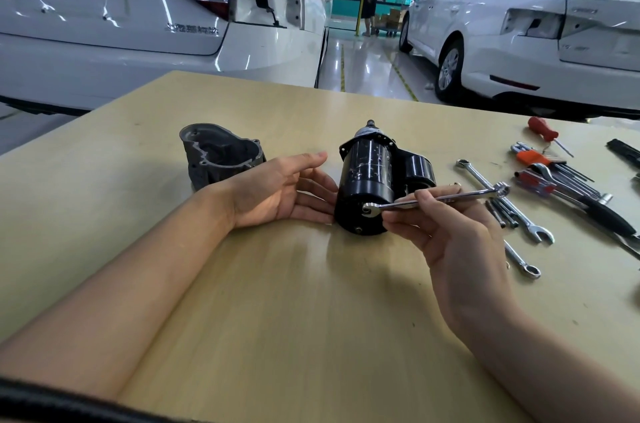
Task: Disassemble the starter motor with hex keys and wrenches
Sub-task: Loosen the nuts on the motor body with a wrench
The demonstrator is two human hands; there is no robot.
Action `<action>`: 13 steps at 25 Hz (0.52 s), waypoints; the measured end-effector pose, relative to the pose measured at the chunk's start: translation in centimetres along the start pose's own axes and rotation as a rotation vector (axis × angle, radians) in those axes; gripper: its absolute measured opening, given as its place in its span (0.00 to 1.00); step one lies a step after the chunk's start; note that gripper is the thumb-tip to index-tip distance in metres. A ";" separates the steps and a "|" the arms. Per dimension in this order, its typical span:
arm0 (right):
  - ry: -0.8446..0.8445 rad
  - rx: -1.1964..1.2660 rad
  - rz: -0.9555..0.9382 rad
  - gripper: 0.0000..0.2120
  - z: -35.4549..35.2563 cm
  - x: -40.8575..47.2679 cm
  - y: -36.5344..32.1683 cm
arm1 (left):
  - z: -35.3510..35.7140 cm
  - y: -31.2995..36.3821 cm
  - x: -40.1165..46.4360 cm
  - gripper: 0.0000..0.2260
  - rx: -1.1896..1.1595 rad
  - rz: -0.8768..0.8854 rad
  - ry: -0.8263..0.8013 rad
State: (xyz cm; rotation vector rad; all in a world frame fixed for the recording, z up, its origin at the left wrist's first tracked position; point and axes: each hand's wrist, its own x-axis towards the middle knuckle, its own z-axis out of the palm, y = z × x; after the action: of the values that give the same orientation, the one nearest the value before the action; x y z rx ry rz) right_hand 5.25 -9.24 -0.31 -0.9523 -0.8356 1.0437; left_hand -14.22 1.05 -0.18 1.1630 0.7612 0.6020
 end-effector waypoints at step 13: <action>0.052 0.071 0.036 0.07 0.1 -0.3 -0.1 | 0.0 0.0 0.0 0.19 0.007 0.004 -0.002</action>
State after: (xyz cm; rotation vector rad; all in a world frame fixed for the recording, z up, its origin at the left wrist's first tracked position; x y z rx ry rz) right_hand 5.12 -9.49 -0.24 -0.9333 -0.7358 1.0681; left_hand -14.25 1.04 -0.15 1.1714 0.7601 0.6018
